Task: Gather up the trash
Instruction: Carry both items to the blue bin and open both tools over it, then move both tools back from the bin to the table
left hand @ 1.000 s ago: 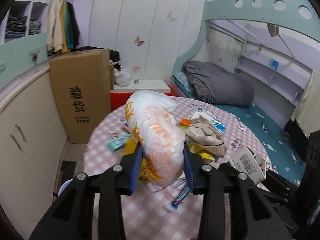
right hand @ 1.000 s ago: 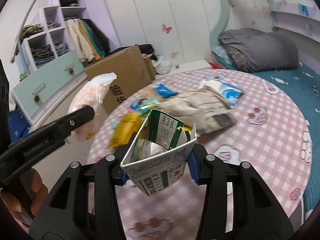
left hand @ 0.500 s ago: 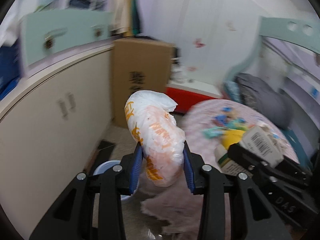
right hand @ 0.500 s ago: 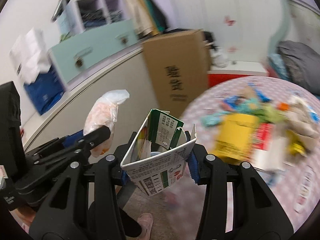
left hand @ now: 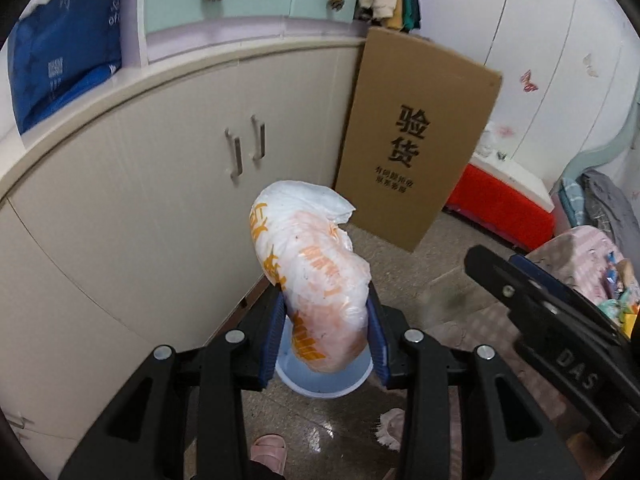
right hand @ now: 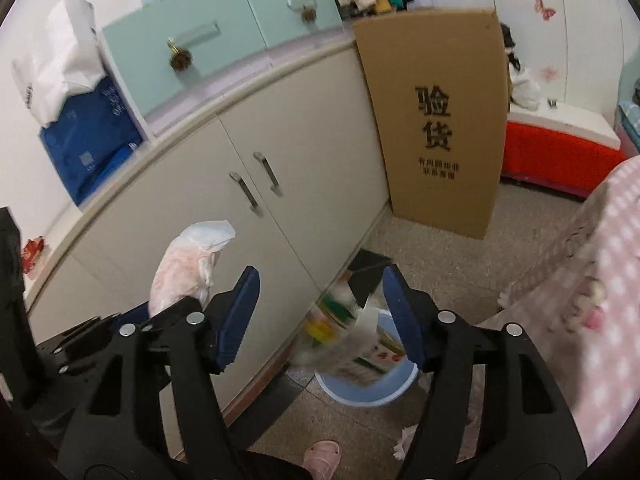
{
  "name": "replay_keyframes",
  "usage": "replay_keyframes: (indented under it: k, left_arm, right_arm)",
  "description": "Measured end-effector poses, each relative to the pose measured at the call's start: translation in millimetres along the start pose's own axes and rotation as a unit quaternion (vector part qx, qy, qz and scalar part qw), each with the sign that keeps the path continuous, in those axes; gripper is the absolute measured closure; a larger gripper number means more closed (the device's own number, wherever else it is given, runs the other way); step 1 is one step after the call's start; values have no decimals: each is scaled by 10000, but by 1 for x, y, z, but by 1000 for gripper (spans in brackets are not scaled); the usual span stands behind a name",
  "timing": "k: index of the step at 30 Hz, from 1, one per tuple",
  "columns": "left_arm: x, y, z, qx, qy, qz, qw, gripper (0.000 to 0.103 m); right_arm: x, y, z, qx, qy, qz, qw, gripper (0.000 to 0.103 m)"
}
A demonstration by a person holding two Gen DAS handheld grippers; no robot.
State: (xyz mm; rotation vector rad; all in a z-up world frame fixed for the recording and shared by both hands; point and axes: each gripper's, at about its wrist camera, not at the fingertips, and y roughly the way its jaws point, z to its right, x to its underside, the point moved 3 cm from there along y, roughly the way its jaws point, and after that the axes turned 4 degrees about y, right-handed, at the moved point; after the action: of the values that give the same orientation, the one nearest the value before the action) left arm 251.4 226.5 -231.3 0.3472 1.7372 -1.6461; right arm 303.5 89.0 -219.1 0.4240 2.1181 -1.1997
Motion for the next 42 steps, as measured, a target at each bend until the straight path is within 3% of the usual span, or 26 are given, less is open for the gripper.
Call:
replay_keyframes:
  k: [8,11,24,26,28,30,35,42]
  left_arm:
    - [8,24,2,16,41,-241,9997,65]
    - [10,27,1,-14,71,-271,9996,64]
    - [-3,43,16,-53,87,-315,9995,62]
    - [-8,47,20,-33,76,-281,9996,57]
    - [-12,52,22,-40,77,-283,9996,34]
    - [-13,56,22,-177,70,-266,9995,28]
    - [-10,51,16,-175,-95,-294,9994,26]
    - [-5,8,16,-85,-151,-59,9998,25]
  right_arm:
    - [9,6,11,128,140,-126,9997,26]
    - [10,2,13,301,89,-67,9995,16]
    - [3,-13,27,871,-75,228,9959,9]
    - [1,-16,30,908,-32,288,9955,9]
    - [0,-18,34,930,11,349,9951,9]
    - [0,-20,37,944,32,360,9949,8]
    - [0,-30,36,995,16,440,9941,8]
    - [-1,-67,28,939,25,644,9935,8]
